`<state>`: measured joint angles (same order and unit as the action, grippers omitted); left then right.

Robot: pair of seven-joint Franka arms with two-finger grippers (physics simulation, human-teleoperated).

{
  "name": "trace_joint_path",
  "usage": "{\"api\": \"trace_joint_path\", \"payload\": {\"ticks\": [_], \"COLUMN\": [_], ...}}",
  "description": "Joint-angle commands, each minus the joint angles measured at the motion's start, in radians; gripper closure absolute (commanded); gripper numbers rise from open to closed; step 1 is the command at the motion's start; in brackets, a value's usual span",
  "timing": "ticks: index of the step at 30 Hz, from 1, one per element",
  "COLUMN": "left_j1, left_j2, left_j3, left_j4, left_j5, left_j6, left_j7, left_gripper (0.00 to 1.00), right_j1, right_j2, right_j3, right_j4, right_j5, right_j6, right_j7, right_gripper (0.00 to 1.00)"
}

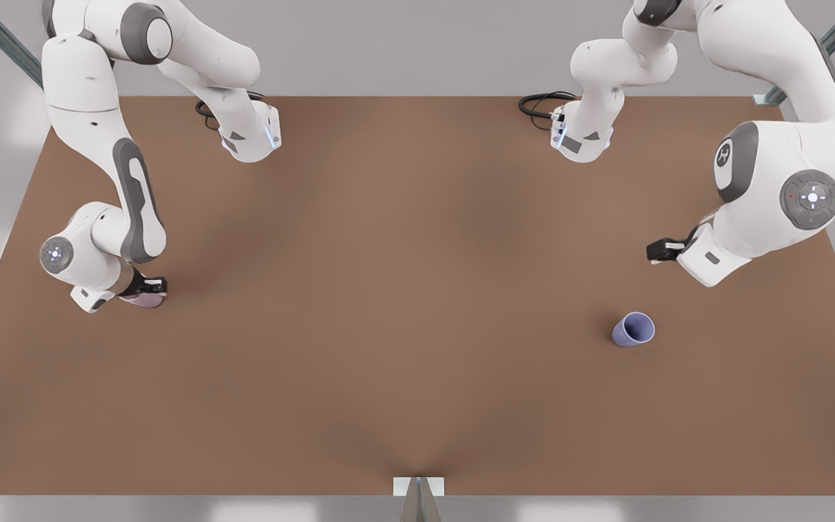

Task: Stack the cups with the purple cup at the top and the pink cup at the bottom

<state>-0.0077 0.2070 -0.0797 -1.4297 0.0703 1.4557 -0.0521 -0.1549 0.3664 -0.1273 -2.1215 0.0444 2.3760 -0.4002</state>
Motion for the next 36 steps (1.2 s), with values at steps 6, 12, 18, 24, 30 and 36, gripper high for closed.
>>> {"api": "trace_joint_path", "payload": {"ticks": [6,12,18,24,30,36], "left_j1": [0.000,0.000,0.000,0.006,0.012,0.014], "left_j2": [0.002,0.002,0.000,0.022,0.135,0.209], "left_j3": [0.000,0.000,0.008,0.009,0.057,0.097], "left_j4": [-0.002,0.000,0.000,-0.075,-0.077,-0.149], "left_j5": [-0.006,-0.006,-0.007,-0.009,-0.014,-0.038], "left_j6": [0.000,-0.002,0.008,0.155,0.310,0.449], "left_j7": [0.002,0.002,0.002,0.002,0.006,0.017], "left_gripper": [0.00,0.00,0.00,0.00,0.00,0.00], "right_j1": [0.000,0.000,0.041,0.310,0.755,0.873], "right_j2": [0.000,-0.006,-0.112,-0.133,0.233,0.466], "right_j3": [-0.011,-0.018,0.078,0.330,0.328,0.288], "right_j4": [0.002,-0.020,0.000,0.153,0.687,0.927], "right_j5": [-0.001,-0.001,-0.001,0.000,0.060,0.031], "right_j6": [0.008,0.025,-0.100,-0.233,-0.288,-0.274], "right_j7": [-0.017,-0.032,0.106,0.891,1.397,1.561], "right_gripper": [0.79,0.79,0.79,0.79,0.79,0.74]}}
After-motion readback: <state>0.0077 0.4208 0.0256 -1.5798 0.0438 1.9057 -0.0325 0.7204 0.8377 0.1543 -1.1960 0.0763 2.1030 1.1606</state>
